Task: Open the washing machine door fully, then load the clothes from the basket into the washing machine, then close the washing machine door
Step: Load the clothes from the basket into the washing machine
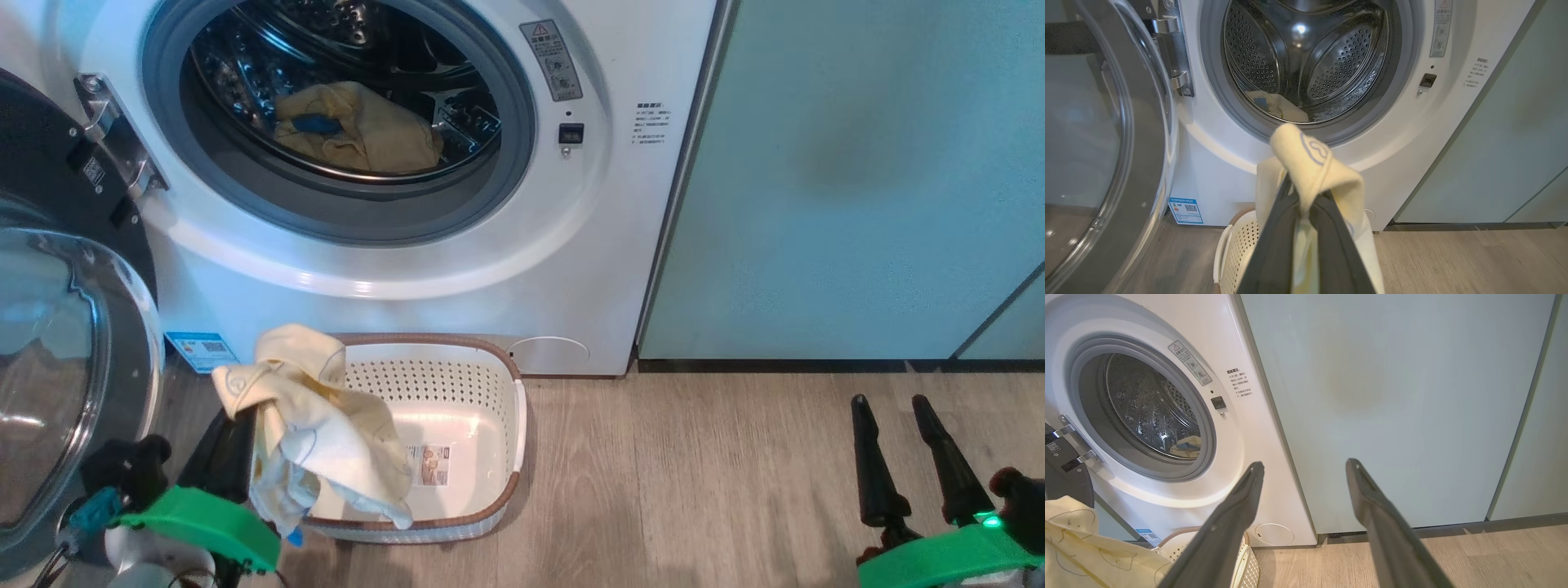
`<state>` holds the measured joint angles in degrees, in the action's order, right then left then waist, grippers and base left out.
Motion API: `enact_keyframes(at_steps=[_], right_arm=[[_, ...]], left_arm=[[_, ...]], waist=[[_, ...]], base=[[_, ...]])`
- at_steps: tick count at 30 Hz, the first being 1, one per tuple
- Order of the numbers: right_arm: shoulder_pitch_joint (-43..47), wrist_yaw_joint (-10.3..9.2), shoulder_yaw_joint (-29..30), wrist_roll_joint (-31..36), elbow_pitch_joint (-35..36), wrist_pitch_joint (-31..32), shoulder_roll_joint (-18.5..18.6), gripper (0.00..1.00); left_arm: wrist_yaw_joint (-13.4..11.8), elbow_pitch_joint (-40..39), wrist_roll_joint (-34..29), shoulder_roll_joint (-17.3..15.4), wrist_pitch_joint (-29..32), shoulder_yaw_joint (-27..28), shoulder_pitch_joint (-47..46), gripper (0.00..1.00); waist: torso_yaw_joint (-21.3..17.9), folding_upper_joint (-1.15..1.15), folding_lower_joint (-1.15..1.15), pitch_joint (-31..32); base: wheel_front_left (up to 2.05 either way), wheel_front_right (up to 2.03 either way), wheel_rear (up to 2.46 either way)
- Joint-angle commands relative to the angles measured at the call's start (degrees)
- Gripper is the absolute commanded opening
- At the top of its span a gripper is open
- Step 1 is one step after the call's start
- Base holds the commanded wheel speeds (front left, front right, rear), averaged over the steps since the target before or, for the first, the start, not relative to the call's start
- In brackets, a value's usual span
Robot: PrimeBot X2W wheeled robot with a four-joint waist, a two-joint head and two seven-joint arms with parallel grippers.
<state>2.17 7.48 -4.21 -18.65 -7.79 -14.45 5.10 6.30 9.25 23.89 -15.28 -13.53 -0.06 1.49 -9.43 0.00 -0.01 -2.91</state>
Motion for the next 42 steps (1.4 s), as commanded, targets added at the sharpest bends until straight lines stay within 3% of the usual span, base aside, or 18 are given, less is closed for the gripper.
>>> enact_keyframes(at_steps=[1,14,21,32,42], right_arm=[[-0.46,0.01,-1.15,-0.22,1.63,-0.55,0.33,1.00],[-0.51,0.01,-1.43,-0.23,1.60,-0.55,0.27,1.00],[-1.32,0.01,-1.91,-0.37,2.14,-0.55,0.21,1.00],[-6.00,0.01,-2.02,-0.60,3.01,-0.55,-0.09,1.00],[-10.86,0.01,-1.63,-0.60,4.15,-0.55,-0.54,1.00]], left_arm=[[-0.42,-2.56,0.66,-1.47,0.14,2.77,-1.27,0.00],[-1.37,-4.59,2.23,-0.86,1.36,2.62,-1.39,0.00],[-0.55,-3.76,3.90,-2.42,6.27,0.78,-5.80,0.00],[0.76,2.30,8.24,-7.74,16.16,-2.38,-24.46,0.00],[1.09,11.02,10.74,-10.82,16.63,-3.77,-44.34,0.00]], waist=[[0.02,0.00,0.01,0.07],[-0.34,0.00,0.01,0.11],[-1.29,0.00,0.01,-2.18],[-2.90,0.00,0.01,-12.03],[-3.73,0.00,0.01,-20.97]], base=[[0.00,0.00,0.00],[0.00,0.00,0.00],[0.00,0.00,0.00],[0.00,0.00,0.00],[0.00,0.00,0.00]])
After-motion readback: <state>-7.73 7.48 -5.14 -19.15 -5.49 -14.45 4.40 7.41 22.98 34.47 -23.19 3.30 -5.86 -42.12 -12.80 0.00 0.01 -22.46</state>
